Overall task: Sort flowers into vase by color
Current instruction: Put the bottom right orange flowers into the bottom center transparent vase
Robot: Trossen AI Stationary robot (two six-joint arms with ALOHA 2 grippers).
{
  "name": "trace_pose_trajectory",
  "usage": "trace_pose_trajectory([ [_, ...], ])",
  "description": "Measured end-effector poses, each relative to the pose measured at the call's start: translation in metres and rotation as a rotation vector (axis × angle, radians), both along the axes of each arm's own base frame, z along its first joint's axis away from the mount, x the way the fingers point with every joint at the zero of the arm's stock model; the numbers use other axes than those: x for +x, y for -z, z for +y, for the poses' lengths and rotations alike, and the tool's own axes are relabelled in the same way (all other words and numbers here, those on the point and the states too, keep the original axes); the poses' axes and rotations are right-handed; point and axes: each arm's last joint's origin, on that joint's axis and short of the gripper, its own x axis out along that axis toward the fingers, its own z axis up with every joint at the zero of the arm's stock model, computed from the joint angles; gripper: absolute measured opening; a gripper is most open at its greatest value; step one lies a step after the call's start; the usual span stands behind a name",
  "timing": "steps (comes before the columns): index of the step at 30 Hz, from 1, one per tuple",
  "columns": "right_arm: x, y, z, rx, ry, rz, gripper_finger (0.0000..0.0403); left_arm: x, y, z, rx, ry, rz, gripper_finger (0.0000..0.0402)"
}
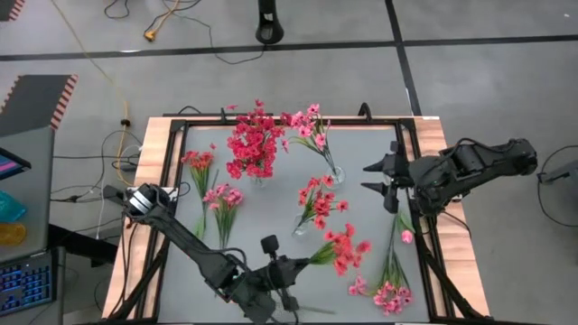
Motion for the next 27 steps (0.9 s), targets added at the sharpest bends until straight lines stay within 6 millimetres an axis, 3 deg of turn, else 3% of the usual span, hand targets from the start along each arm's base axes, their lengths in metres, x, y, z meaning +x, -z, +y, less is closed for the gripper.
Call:
trace_pose_trajectory([
  [8,-0.003,-0.001,-0.001,-0.016,-0.01,0.0,0.023,0.0,-0.021,-0.011,0.202,-0.034,-0.114,0.0004],
  [14,-0.004,0.002,-0.001,-0.023,-0.01,0.029,0.023,0.005,-0.014,-0.006,0.282,0.115,-0.245,0.0004],
  [19,-0.004,0.002,-0.001,-0.024,-0.008,0.039,0.023,-0.006,-0.004,0.019,0.302,0.143,-0.44,0.0004],
  [27,-0.005,0.003,-0.001,-0.025,-0.008,0.043,0.023,-0.057,0.016,0.08,0.224,0.344,-0.805,0.0004],
])
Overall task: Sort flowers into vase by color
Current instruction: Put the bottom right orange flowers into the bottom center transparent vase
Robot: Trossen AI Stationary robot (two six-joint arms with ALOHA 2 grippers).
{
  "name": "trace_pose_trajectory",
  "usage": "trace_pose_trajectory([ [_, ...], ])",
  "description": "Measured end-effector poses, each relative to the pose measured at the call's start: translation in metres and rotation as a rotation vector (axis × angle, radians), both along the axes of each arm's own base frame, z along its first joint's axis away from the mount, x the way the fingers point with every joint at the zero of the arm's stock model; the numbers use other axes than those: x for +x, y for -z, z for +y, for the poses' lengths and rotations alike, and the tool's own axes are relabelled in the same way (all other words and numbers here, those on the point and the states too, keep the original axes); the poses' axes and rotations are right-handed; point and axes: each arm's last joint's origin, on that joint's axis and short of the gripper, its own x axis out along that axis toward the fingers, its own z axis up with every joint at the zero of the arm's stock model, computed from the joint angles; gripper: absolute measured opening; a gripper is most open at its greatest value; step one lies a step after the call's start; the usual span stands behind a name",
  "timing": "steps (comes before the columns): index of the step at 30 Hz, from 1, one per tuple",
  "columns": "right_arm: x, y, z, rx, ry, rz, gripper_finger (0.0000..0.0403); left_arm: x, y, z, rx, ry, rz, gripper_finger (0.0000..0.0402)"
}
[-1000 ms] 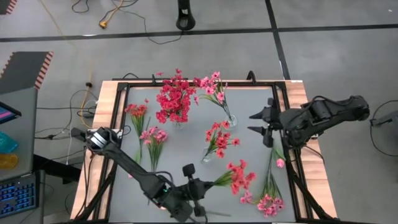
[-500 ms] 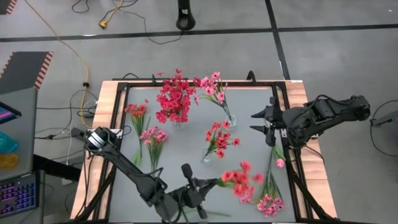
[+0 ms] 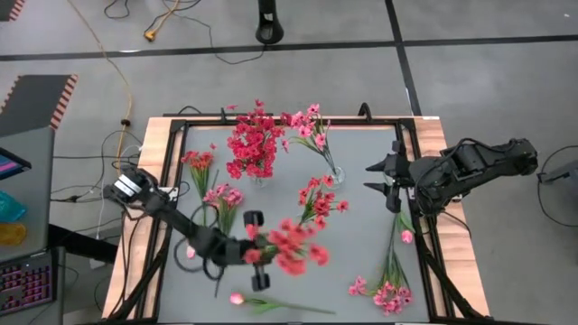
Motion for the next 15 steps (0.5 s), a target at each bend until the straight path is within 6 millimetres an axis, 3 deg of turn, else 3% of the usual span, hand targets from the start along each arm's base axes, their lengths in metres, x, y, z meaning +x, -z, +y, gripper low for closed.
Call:
trace_pose_trajectory([
  [7,0.001,0.0,0.0,0.009,0.006,-0.001,0.023,0.018,0.013,0.049,0.028,0.111,-0.063,0.0004],
  [15,0.001,0.0,0.0,0.031,0.019,-0.009,0.023,0.029,0.011,0.075,0.034,0.107,-0.074,0.0004],
])
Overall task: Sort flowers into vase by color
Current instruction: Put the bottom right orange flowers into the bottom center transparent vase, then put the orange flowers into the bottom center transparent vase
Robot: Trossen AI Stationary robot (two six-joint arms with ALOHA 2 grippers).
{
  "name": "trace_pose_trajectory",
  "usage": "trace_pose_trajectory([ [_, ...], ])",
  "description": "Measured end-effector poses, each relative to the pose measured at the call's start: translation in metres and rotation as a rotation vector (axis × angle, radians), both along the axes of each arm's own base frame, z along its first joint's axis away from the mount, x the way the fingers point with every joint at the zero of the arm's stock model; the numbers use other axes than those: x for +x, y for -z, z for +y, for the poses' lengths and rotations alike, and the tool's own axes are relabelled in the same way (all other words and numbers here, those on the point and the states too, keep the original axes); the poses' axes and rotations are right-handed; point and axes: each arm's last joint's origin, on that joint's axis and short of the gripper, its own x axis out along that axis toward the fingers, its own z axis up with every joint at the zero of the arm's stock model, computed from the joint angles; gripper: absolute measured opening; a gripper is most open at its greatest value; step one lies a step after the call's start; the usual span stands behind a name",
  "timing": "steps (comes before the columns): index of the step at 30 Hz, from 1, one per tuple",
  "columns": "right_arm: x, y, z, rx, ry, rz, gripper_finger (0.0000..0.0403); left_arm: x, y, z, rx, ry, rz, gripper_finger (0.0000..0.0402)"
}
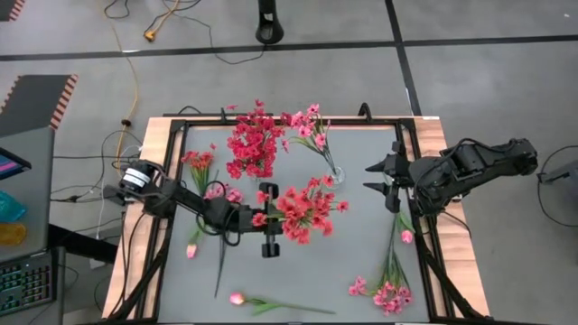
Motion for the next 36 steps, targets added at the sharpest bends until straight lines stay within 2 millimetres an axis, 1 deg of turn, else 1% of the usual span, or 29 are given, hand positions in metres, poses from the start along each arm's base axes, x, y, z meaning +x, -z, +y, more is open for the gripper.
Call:
trace_pose_trajectory([
  [6,0.0,0.0,0.0,0.001,-0.001,-0.001,0.023,0.013,0.015,0.011,-0.051,0.014,0.039,0.0004],
  [12,0.0,0.0,0.0,0.001,-0.002,0.001,0.023,0.021,0.023,0.015,-0.06,-0.006,0.072,0.0005],
  [21,0.0,0.0,0.0,0.0,-0.002,0.001,0.023,0.027,0.036,0.014,-0.083,-0.073,0.229,0.0039],
  [24,0.0,0.0,0.0,0.001,-0.002,0.001,0.023,0.028,0.037,0.014,-0.128,-0.054,0.234,0.0048],
  [27,0.0,0.0,0.0,0.001,-0.002,0.001,0.023,0.027,0.036,0.015,-0.171,-0.062,0.227,0.0063],
  [30,0.0,0.0,0.0,0.001,-0.002,0.001,0.023,0.027,0.036,0.013,-0.188,-0.08,0.224,0.0086],
  [36,0.0,0.0,0.0,0.001,-0.002,0.001,0.023,0.023,0.037,0.002,-0.194,-0.144,0.236,0.0155],
])
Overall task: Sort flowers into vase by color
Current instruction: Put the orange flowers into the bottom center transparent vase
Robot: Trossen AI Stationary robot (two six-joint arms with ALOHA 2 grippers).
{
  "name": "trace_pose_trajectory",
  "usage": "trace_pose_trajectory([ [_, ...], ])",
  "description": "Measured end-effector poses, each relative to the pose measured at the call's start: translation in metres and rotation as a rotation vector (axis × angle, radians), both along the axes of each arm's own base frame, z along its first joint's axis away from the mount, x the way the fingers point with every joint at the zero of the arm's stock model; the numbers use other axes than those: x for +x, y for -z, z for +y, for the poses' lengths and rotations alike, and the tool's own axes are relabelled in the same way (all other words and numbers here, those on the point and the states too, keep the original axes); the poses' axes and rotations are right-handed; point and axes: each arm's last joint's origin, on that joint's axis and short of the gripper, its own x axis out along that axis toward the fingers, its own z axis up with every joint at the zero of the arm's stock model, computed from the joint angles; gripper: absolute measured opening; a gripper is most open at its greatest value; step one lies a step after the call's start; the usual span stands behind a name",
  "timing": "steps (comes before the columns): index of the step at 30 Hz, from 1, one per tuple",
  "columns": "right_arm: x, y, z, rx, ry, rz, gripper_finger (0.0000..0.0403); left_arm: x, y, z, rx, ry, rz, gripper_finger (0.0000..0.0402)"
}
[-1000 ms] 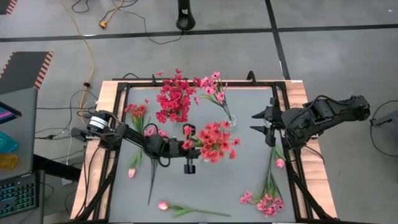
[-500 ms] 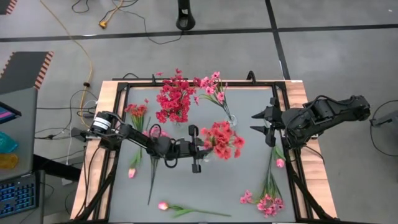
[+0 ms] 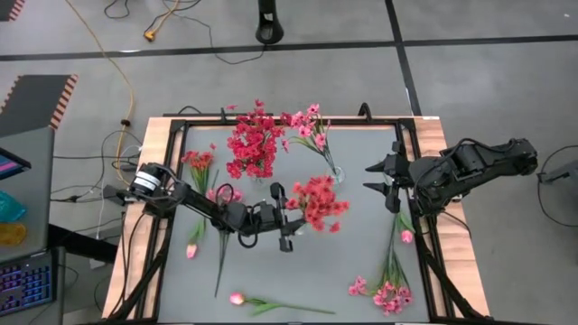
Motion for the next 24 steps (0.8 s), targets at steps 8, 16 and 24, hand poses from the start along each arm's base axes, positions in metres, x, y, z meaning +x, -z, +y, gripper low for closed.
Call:
trace_pose_trajectory([
  [8,0.0,0.0,0.0,0.0,0.0,0.0,0.023,-0.012,0.001,-0.025,0.04,-0.22,0.074,0.0228],
  [16,0.0,0.0,0.0,0.0,-0.001,0.0,0.023,-0.028,0.004,-0.05,0.004,-0.451,0.177,0.0235],
  [24,0.0,0.0,0.0,0.0,-0.001,0.0,0.023,-0.043,0.001,-0.069,-0.072,-0.524,0.206,0.0236],
])
